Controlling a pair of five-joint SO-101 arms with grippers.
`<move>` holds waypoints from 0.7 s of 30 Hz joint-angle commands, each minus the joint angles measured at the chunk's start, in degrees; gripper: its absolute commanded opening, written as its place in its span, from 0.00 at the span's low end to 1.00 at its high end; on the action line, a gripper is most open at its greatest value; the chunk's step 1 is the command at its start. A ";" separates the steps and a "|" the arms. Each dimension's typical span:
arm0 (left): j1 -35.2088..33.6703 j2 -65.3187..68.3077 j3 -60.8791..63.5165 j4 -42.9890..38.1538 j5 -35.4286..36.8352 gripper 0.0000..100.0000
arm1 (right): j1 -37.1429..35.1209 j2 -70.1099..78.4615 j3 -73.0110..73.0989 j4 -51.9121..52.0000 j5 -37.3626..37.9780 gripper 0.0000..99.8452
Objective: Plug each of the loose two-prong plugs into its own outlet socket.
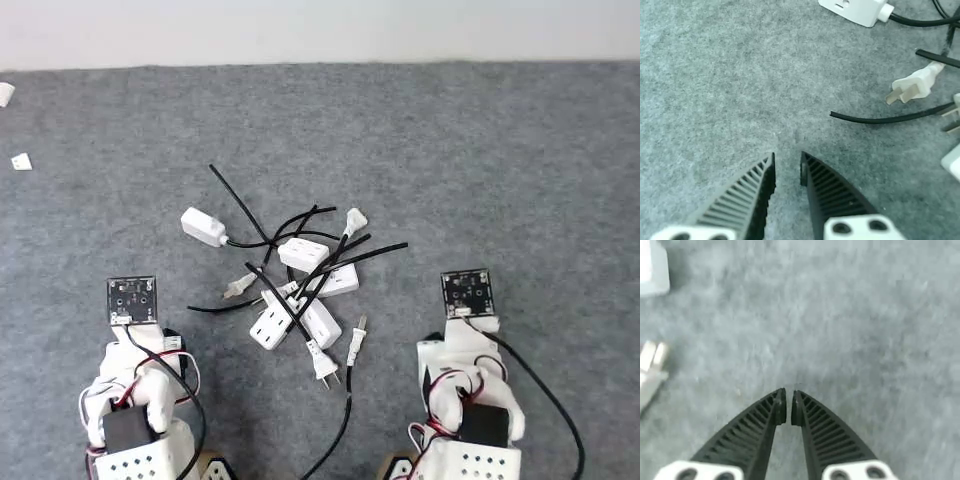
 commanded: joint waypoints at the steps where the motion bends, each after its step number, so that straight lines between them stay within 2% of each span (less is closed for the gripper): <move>1: -0.09 -0.35 -2.59 -2.99 -0.18 0.08 | -0.66 0.22 0.44 -4.00 0.09 0.04; 8: -0.18 -0.35 -3.30 -9.85 -0.53 0.08 | -0.13 0.22 -0.18 -12.79 0.70 0.04; 11: 0.97 -0.35 -3.82 -10.02 -0.44 0.08 | -0.22 0.40 -1.67 -14.11 4.13 0.04; 18: 3.34 0.18 -8.75 -6.42 1.32 0.09 | -0.57 0.92 -11.87 -4.26 4.92 0.03; 21: 5.98 0.26 -12.44 -2.20 2.37 0.14 | -0.57 1.01 -14.59 -1.89 4.84 0.03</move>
